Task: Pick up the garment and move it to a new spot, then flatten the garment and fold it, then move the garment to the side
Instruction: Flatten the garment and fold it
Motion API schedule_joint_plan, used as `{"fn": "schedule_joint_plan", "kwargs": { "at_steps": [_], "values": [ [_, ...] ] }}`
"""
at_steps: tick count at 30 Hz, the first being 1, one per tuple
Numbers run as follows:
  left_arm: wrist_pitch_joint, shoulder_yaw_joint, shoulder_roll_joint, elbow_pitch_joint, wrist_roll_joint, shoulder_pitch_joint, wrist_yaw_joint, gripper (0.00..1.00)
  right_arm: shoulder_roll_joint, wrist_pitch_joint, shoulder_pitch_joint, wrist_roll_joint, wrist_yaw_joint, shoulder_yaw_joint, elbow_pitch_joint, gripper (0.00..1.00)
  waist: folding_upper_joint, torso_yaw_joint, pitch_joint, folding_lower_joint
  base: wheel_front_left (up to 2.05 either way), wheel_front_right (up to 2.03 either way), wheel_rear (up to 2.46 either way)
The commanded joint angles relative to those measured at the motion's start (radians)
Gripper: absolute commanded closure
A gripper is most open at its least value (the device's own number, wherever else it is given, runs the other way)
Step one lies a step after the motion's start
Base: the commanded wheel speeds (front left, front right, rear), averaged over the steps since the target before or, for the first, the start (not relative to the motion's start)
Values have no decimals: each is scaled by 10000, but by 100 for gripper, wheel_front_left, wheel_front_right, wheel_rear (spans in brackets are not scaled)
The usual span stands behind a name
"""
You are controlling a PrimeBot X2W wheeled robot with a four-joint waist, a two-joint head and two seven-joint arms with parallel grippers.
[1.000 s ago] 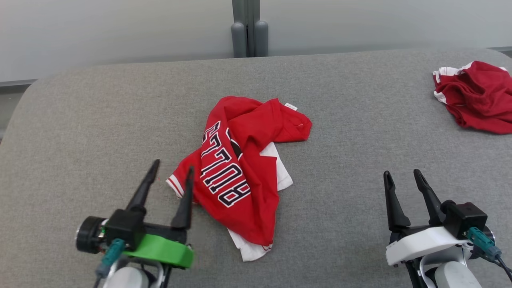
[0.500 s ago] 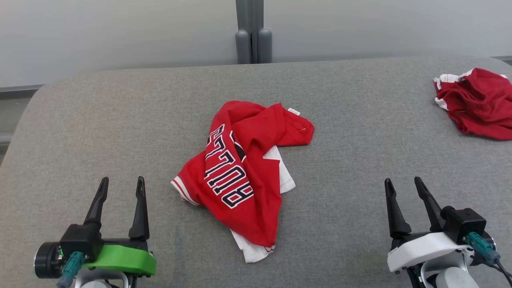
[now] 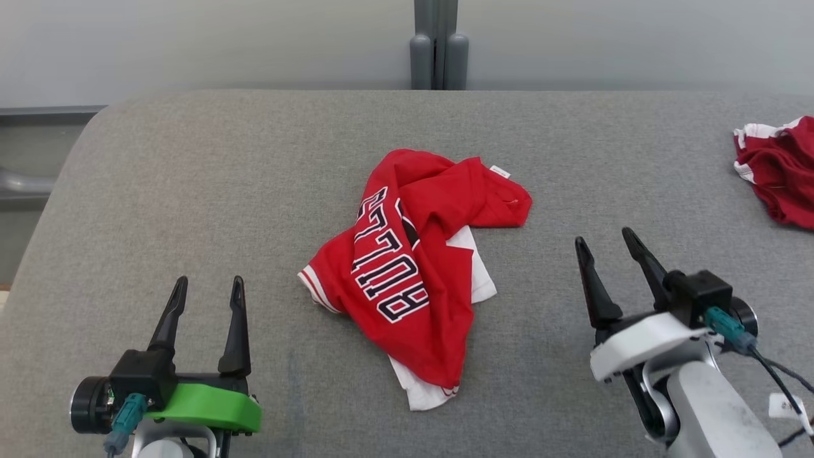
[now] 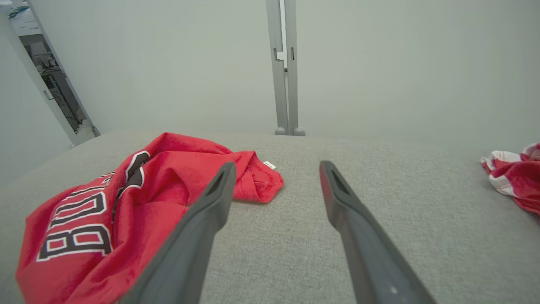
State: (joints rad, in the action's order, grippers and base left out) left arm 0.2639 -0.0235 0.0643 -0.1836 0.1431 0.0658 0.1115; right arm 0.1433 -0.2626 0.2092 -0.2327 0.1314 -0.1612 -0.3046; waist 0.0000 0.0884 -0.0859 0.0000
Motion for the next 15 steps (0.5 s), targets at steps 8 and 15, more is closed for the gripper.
{"fn": "schedule_joint_plan", "kwargs": {
  "at_steps": [8,15],
  "values": [
    [0,-319,-124,-52,129,599,86,0,351,42,2560,146,-16,-1072,-2029,0,0,1027,-1027,0,0,0,0],
    [0,-894,-134,-102,590,996,-61,0,339,217,4335,38,-18,-1572,-4238,0,0,1698,-1638,0,0,0,0]
  ]
}}
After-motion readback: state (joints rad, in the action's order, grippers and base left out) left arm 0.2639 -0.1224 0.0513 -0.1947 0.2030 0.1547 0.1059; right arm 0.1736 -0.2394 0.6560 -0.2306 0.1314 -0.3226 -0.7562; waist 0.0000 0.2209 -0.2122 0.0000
